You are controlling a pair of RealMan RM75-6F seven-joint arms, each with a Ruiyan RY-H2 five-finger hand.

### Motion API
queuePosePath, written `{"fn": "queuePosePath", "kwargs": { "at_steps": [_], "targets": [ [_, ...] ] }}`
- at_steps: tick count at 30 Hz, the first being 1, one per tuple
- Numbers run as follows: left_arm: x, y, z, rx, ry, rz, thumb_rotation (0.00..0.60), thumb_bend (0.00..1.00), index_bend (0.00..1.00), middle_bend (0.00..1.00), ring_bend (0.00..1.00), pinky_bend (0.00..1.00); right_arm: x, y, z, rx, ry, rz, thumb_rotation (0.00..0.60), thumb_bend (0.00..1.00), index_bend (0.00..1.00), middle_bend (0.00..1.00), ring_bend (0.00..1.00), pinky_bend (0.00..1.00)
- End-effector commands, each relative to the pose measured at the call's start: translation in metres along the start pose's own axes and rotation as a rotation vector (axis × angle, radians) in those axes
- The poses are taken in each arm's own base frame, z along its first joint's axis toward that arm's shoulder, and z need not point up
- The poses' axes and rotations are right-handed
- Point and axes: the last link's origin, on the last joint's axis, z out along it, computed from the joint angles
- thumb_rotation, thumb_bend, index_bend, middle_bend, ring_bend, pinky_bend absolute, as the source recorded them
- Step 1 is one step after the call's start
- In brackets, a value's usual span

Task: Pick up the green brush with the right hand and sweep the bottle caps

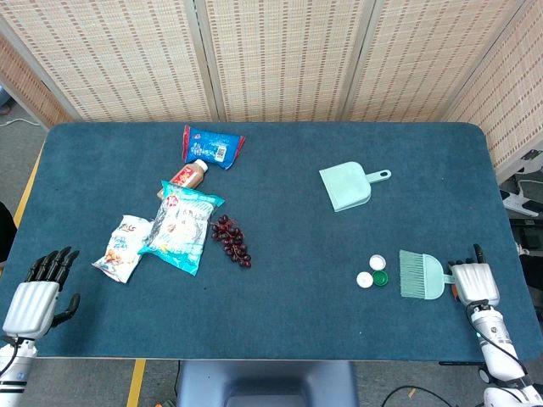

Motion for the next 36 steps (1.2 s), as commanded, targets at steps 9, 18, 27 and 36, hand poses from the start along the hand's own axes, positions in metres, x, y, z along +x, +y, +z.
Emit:
{"fn": "queuePosePath", "kwargs": {
  "at_steps": [9,18,27,36],
  "targets": [
    [0.002,0.003,-0.003,-0.015,0.008,-0.004,0.6,0.43,0.0,0.0,0.0,0.1,0.05,0.016,-0.017,0.06,0.147,-0.114,0.6,0.66,0.93,0.87,0.52,0.0],
    [0.004,0.005,-0.004,-0.025,0.014,-0.013,0.6,0.43,0.0,0.0,0.0,0.1,0.114,-0.009,-0.032,0.161,0.239,-0.19,0.6,0.67,0.93,0.88,0.53,0.0],
    [0.005,0.003,-0.005,-0.027,0.014,-0.02,0.6,0.43,0.0,0.0,0.0,0.1,0.169,-0.087,-0.041,0.311,0.315,-0.466,0.6,0.67,0.93,0.88,0.53,0.0],
    [0.006,0.0,-0.003,-0.026,0.011,-0.024,0.6,0.43,0.0,0.0,0.0,0.1,0.167,-0.158,-0.04,0.36,0.357,-0.803,0.6,0.67,0.93,0.88,0.55,0.0]
  ]
}}
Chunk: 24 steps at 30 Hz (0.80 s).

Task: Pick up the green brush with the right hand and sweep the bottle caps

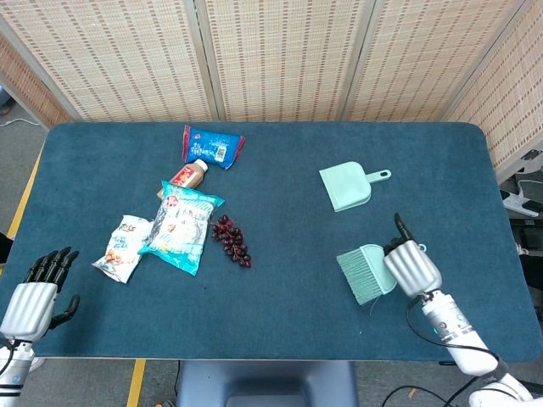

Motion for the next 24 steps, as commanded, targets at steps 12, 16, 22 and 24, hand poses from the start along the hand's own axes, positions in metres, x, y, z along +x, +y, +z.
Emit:
{"fn": "queuePosePath", "kwargs": {
  "at_steps": [12,16,22,24],
  "targets": [
    [-0.003,-0.001,-0.002,0.003,-0.003,0.001,0.6,0.43,0.0,0.0,0.0,0.1,0.02,-0.072,0.035,0.109,-0.052,-0.254,0.6,0.67,0.93,0.88,0.55,0.0],
    [-0.002,-0.001,-0.001,0.005,0.003,0.003,0.6,0.43,0.0,0.0,0.0,0.1,0.011,-0.07,0.04,0.095,-0.08,-0.309,0.6,0.67,0.93,0.88,0.55,0.0],
    [-0.001,0.002,0.0,0.006,-0.006,0.008,0.6,0.43,0.0,0.0,0.0,0.1,-0.007,-0.064,0.045,0.069,-0.129,-0.391,0.6,0.67,0.93,0.88,0.55,0.0],
    [-0.002,0.002,0.001,0.005,-0.011,0.011,0.6,0.43,0.0,0.0,0.0,0.1,-0.013,-0.061,0.046,0.062,-0.147,-0.42,0.6,0.67,0.93,0.88,0.55,0.0]
  ]
}}
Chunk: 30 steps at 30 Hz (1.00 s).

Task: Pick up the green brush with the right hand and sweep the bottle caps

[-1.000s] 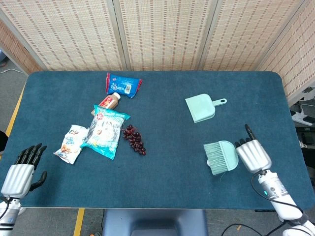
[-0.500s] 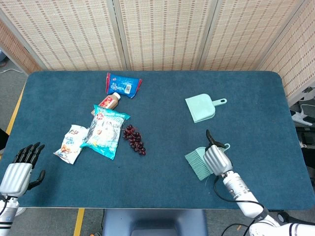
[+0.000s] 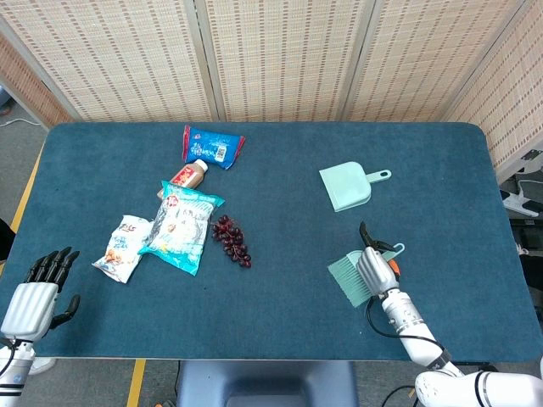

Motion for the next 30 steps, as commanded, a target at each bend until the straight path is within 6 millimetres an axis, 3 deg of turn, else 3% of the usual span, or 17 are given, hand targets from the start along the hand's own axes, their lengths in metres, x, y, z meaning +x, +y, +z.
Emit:
{"fn": "queuePosePath", "kwargs": {
  "at_steps": [1,10,19,30],
  "targets": [
    [-0.002,0.001,0.001,0.0,-0.006,0.004,0.6,0.43,0.0,0.0,0.0,0.1,-0.011,-0.001,0.003,-0.008,-0.03,-0.048,0.6,0.67,0.93,0.88,0.55,0.0],
    [-0.004,0.004,0.004,0.005,-0.009,0.018,0.6,0.43,0.0,0.0,0.0,0.1,-0.04,0.003,0.013,-0.059,-0.098,-0.219,0.6,0.67,0.93,0.88,0.55,0.0],
    [-0.005,0.006,0.009,0.009,-0.016,0.032,0.6,0.43,0.0,0.0,0.0,0.1,-0.086,0.013,0.023,-0.11,-0.23,-0.325,0.6,0.67,0.93,0.88,0.55,0.0],
    [-0.011,0.009,0.006,0.012,-0.022,0.047,0.6,0.43,0.0,0.0,0.0,0.1,-0.146,0.027,0.012,-0.133,-0.366,-0.414,0.6,0.67,0.93,0.88,0.56,0.0]
  ]
}}
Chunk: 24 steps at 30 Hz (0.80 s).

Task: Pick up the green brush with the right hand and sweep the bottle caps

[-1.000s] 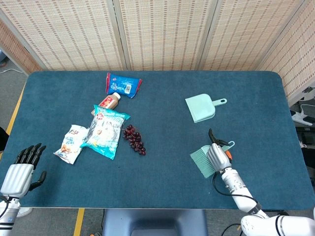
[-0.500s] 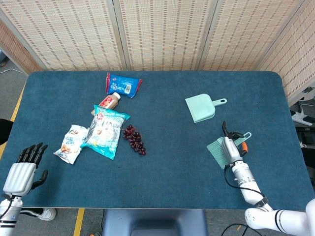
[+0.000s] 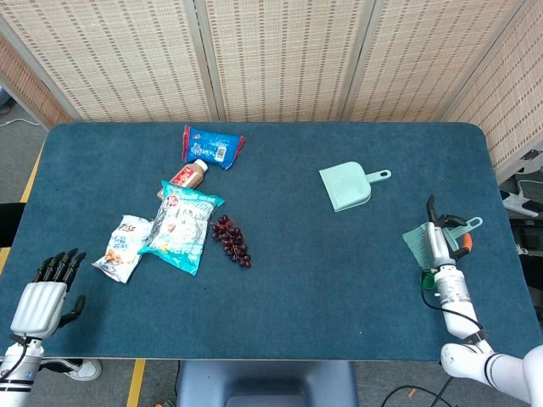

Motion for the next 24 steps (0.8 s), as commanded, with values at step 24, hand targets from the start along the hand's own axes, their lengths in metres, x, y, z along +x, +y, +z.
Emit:
{"fn": "queuePosePath", "kwargs": {
  "at_steps": [24],
  "targets": [
    [0.0,0.0,-0.008,-0.027,0.014,-0.009,0.6,0.43,0.0,0.0,0.0,0.1,-0.002,0.049,-0.066,0.084,0.254,0.424,0.6,0.67,0.93,0.88,0.57,0.0]
  ]
}}
